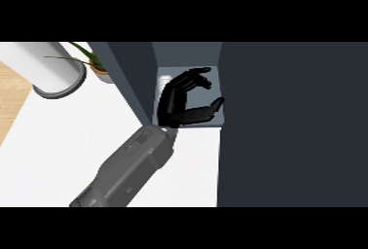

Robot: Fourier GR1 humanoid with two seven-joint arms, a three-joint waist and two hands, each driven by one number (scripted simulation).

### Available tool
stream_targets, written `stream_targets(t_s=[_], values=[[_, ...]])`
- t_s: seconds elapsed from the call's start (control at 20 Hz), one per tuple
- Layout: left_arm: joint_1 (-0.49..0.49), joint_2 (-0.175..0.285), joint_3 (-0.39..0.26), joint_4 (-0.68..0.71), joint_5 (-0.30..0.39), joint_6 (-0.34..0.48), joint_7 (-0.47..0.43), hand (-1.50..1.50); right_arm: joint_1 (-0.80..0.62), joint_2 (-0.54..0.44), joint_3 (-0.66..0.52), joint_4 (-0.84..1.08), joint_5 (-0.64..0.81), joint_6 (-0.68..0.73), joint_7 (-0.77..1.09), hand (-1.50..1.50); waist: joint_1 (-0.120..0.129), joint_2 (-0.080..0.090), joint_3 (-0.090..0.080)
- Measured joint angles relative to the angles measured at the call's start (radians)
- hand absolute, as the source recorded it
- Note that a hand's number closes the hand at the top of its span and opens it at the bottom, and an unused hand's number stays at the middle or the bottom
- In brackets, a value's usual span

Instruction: Pick up the bottled water, place it into the cabinet and close the cabinet

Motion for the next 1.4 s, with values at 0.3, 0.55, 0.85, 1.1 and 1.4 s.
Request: stream_targets(t_s=[0.3, 0.55, 0.85, 1.1, 1.4], values=[[0.23, 0.025, -0.127, -0.243, -0.002, -0.006, 0.022, -1.5, 0.033, 0.006, 0.028, -0.009, 0.016, -0.028, -0.001, -1.5, 0.029, -0.005, 0.0], [0.441, 0.127, -0.174, -0.438, -0.021, 0.017, -0.002, -1.5, 0.046, 0.008, 0.058, -0.009, 0.031, -0.05, -0.015, -1.5, 0.041, -0.005, 0.0], [0.677, 0.268, -0.199, -0.648, -0.028, 0.007, -0.055, -1.5, 0.05, -0.072, 0.081, -0.006, 0.054, -0.002, -0.027, 1.5, 0.054, -0.006, 0.0], [0.804, 0.389, -0.197, -0.747, -0.03, -0.06, -0.106, -1.5, -0.027, -0.176, 0.09, -0.003, 0.09, 0.069, -0.027, 1.5, 0.068, -0.009, -0.003], [0.946, 0.54, -0.147, -0.85, -0.008, -0.146, -0.179, -1.5, -0.124, -0.247, 0.148, -0.008, 0.114, 0.101, 0.019, 1.5, 0.078, -0.009, -0.005]])
